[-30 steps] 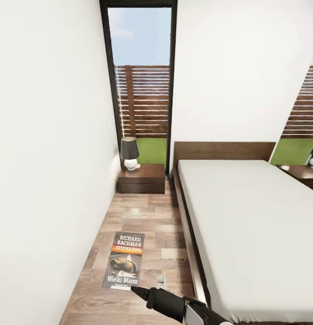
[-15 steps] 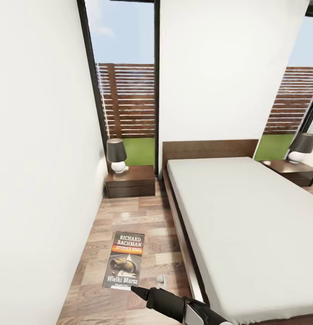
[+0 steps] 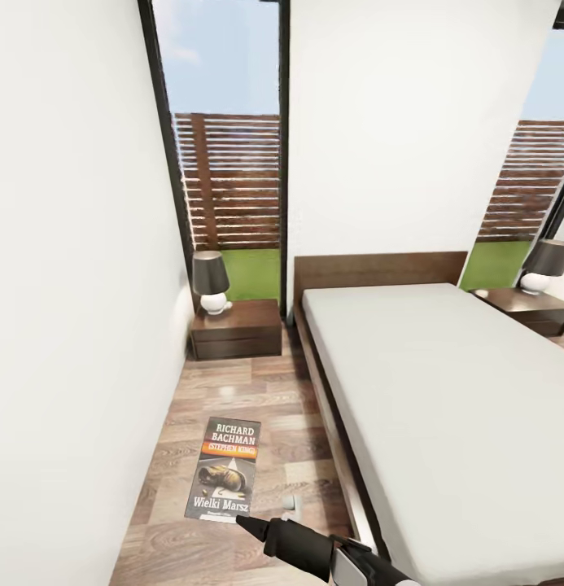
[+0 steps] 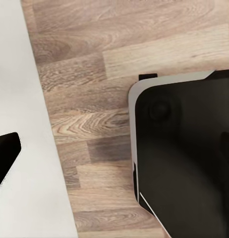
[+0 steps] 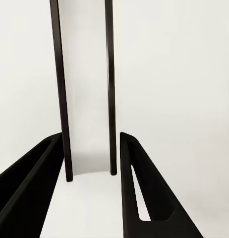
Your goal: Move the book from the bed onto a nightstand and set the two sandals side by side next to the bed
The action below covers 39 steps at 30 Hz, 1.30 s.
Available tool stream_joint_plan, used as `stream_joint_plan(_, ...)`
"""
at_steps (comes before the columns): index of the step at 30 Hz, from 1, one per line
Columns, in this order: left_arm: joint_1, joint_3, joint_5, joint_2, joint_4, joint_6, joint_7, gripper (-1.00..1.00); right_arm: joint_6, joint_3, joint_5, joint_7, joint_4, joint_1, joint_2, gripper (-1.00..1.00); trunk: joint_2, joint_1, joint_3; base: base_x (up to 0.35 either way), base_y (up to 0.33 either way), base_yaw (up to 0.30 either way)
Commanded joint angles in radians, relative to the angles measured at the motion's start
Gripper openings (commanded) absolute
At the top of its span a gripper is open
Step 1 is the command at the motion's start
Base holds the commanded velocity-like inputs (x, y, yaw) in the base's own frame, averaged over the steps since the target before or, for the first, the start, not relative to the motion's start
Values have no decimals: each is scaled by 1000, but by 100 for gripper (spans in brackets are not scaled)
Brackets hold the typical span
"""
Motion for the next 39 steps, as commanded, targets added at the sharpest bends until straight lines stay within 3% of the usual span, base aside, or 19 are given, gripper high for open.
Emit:
stream_joint_plan(1,-1,-9,8,0,0,-2,4,100,7,4,-10,2,1,-1,0,-100,-2,1,-2,63,84,-3)
stream_joint_plan(39,-1,-7,9,-2,0,-2,4,100,7,3,-17,1,1,-1,0,-100,-2,1,-2,55,51,0)
